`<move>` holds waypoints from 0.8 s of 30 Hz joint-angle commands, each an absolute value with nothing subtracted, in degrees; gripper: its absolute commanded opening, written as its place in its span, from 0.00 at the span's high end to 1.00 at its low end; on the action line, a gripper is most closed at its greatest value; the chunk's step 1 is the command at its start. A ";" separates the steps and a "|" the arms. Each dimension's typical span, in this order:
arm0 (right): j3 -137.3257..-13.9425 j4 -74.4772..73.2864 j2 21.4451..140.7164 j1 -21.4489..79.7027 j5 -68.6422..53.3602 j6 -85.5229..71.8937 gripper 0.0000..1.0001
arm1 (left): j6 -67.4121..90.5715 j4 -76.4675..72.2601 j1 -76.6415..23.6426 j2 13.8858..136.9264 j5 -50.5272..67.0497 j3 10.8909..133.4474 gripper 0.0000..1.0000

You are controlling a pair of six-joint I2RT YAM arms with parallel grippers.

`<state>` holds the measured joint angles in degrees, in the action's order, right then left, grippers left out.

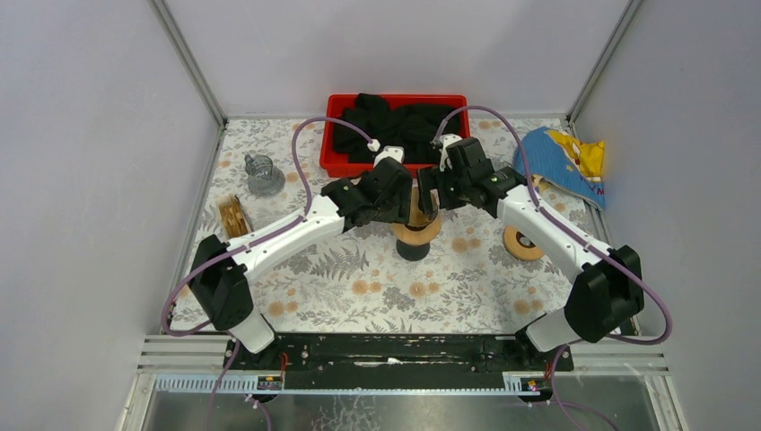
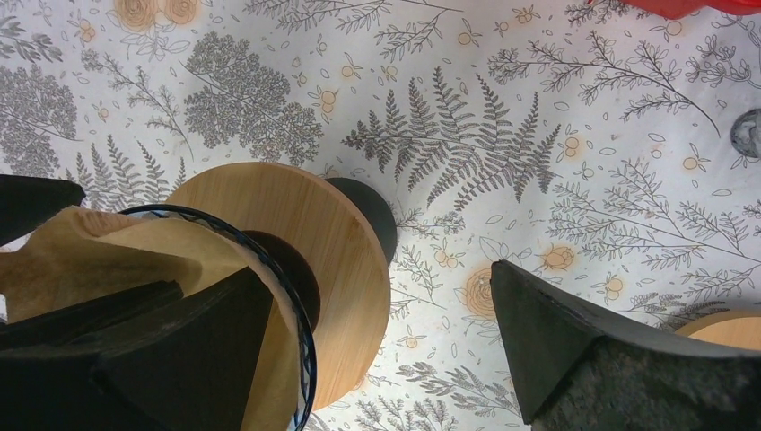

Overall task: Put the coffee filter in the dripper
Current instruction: Place the coffee filter in the coffee dripper.

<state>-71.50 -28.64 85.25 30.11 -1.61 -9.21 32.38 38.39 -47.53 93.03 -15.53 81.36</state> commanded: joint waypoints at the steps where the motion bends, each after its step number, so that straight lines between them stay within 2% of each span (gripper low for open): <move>1: -71.68 -24.93 82.14 29.01 -0.39 -10.33 0.03 | 31.29 37.30 -47.61 91.41 -15.57 79.84 0.30; 5: -71.40 -24.87 81.15 29.03 -5.50 -9.05 0.00 | 31.29 37.11 -47.67 91.45 -15.43 79.88 0.30; 11: -71.31 -24.80 82.08 29.01 -10.72 -7.78 0.01 | 31.37 36.99 -47.64 91.59 -15.28 79.97 0.30; 24: -70.96 -21.97 86.48 29.00 -16.34 -7.53 0.01 | 31.55 36.54 -47.64 91.43 -15.23 79.70 0.30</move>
